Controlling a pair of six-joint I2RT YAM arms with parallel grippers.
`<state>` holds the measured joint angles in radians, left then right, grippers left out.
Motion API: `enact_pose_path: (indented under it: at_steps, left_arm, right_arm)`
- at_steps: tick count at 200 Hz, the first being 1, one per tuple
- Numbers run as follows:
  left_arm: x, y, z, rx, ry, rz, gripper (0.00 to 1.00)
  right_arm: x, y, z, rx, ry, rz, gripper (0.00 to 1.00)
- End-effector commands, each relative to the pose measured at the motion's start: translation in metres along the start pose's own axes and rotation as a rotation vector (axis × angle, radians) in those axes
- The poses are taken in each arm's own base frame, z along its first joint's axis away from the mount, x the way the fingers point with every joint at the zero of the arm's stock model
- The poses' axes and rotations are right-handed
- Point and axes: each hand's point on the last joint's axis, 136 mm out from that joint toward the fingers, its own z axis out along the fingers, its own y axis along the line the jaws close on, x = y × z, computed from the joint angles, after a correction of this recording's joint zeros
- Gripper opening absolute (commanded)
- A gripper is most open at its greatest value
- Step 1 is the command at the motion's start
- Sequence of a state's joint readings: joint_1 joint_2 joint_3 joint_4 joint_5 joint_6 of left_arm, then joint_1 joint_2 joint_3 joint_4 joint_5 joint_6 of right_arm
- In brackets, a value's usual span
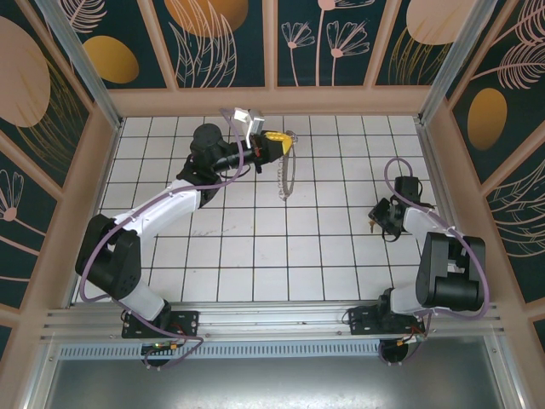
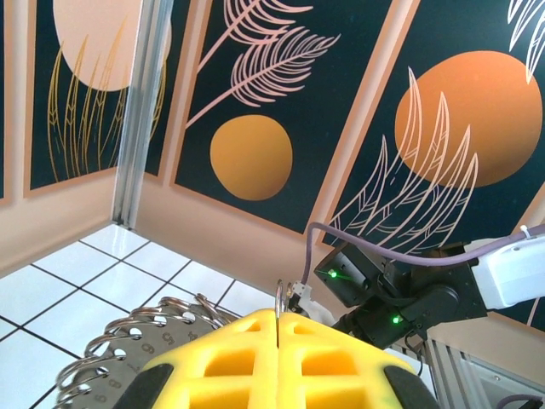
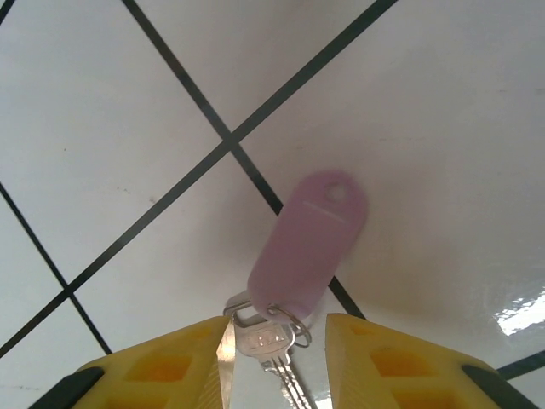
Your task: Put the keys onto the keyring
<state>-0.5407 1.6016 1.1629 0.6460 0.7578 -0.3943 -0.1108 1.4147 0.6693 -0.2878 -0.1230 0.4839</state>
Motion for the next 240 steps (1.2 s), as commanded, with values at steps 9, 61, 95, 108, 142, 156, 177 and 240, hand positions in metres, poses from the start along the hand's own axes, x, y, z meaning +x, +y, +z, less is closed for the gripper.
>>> enact_pose_path:
  at_steps: [9,61,95,108,142,156,177,240]
  left_arm:
    - [-0.019,-0.018,-0.004,0.049,-0.051,0.054,0.0]
    - [-0.018,-0.017,-0.003,0.053,-0.049,0.054,0.0]
    - [-0.018,-0.016,-0.003,0.053,-0.049,0.055,0.0]
    - [-0.019,-0.016,-0.003,0.053,-0.05,0.054,0.0]
    - [-0.02,-0.017,-0.002,0.056,-0.052,0.052,0.0]
    - [-0.019,-0.016,-0.002,0.058,-0.052,0.05,0.0]
    - [-0.019,-0.016,-0.002,0.059,-0.052,0.047,0.0]
    - [-0.019,-0.016,-0.001,0.063,-0.053,0.037,0.0]
  right_arm:
    - [0.002,-0.01,0.006,0.032,0.0,0.02,0.34]
    - [0.002,-0.006,0.014,0.012,0.013,0.02,0.31]
    - [0.001,-0.003,0.017,-0.005,0.016,0.02,0.24]
    - [0.001,-0.002,0.018,-0.009,0.018,0.019,0.23]
    - [0.003,-0.001,0.018,-0.017,0.021,0.016,0.18]
    - [0.004,-0.001,0.018,-0.018,0.023,0.016,0.18]
    - [0.005,-0.002,0.017,-0.018,0.02,0.013,0.17]
    - [0.002,-0.003,0.013,-0.015,0.004,0.008,0.21]
